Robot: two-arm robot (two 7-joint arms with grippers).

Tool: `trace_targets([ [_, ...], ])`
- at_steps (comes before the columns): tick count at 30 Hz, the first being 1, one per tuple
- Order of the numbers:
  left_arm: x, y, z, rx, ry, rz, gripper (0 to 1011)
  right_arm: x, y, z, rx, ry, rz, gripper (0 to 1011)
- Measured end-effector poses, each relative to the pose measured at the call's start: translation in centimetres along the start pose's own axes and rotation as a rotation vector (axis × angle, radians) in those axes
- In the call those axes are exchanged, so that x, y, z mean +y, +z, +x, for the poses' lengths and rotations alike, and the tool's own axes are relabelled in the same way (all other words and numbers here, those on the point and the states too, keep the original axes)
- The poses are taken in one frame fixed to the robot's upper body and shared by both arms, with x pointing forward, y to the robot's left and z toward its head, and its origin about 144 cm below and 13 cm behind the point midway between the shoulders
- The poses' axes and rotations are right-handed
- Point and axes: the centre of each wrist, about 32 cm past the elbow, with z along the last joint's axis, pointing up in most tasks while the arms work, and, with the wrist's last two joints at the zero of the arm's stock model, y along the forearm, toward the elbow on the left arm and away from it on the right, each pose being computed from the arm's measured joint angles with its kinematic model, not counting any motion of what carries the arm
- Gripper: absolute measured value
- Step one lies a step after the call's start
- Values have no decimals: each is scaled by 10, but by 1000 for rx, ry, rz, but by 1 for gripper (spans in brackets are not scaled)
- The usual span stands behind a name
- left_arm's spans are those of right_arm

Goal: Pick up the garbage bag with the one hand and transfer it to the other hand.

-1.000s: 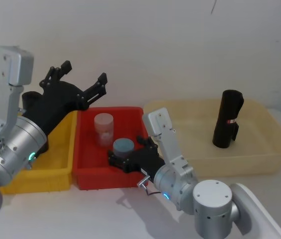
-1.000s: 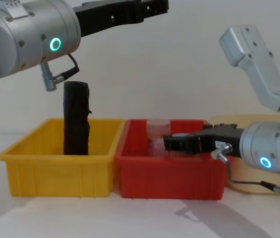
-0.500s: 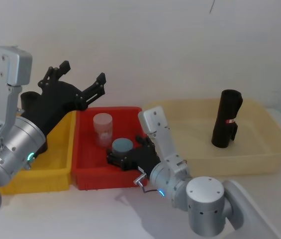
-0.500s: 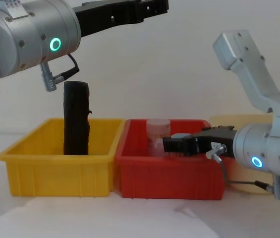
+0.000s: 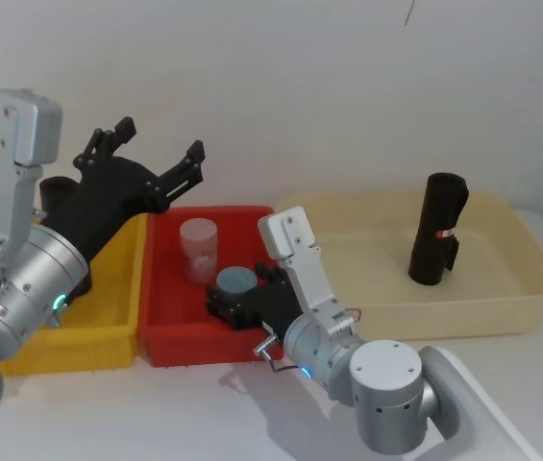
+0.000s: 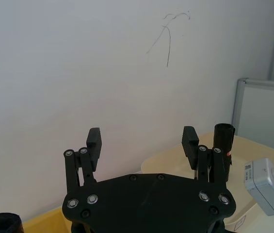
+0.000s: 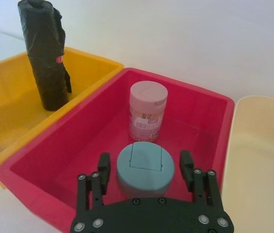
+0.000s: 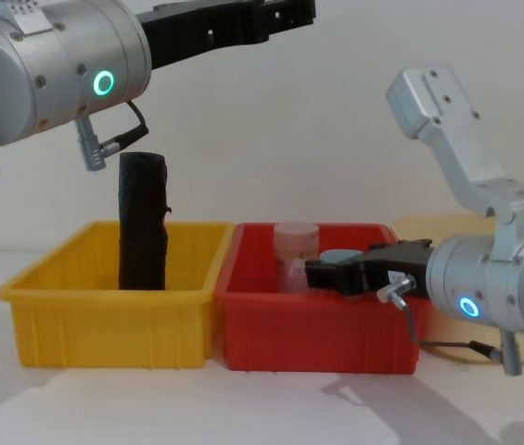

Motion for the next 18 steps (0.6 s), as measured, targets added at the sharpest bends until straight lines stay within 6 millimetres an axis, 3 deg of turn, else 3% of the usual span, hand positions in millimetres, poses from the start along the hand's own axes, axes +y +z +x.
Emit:
trace_targets([
  [6,0,0,0,0,0,0,1002,1,0,0,0,-4,0,711],
  [9,0,0,0,0,0,0,1001,1,1,1,4,-8,1,666],
  [18,0,0,0,0,0,0,1001,-3,9,4,27,4,18,666],
])
